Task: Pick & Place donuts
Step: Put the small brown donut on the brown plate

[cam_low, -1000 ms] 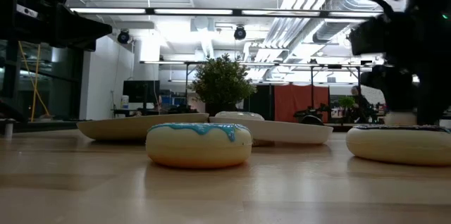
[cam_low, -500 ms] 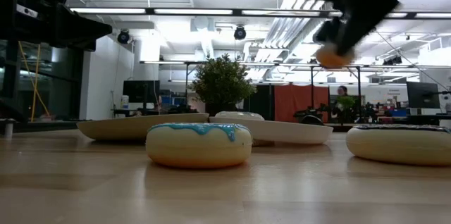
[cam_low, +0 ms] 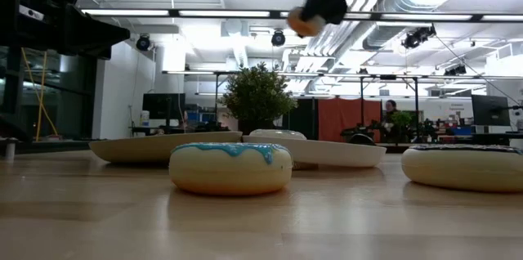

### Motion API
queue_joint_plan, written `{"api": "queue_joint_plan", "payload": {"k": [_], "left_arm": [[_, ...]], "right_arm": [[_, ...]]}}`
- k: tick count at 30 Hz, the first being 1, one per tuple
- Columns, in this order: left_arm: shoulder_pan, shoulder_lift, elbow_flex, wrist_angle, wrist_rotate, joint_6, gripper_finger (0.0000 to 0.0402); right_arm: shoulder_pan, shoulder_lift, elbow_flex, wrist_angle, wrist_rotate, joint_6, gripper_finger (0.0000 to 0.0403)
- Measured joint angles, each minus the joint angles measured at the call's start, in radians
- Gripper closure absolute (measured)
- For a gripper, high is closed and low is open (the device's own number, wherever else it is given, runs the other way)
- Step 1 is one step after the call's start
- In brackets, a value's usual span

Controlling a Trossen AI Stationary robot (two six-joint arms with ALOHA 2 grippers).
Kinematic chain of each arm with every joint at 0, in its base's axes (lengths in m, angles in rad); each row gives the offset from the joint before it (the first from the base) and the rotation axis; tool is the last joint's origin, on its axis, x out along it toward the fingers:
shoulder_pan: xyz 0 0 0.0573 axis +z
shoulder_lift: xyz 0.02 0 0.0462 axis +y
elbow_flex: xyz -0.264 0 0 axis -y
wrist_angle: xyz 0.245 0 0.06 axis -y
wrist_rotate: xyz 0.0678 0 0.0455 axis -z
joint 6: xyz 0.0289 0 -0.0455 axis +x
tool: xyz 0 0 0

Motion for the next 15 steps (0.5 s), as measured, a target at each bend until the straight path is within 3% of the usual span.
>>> {"api": "queue_joint_plan", "payload": {"k": [15], "left_arm": [[0.0, 0.0, 0.0, 0.0, 0.0, 0.0, 0.0401]], "right_arm": [[-0.054, 0.29, 0.285, 0.003, -0.002, -0.094, 0.0194]]}}
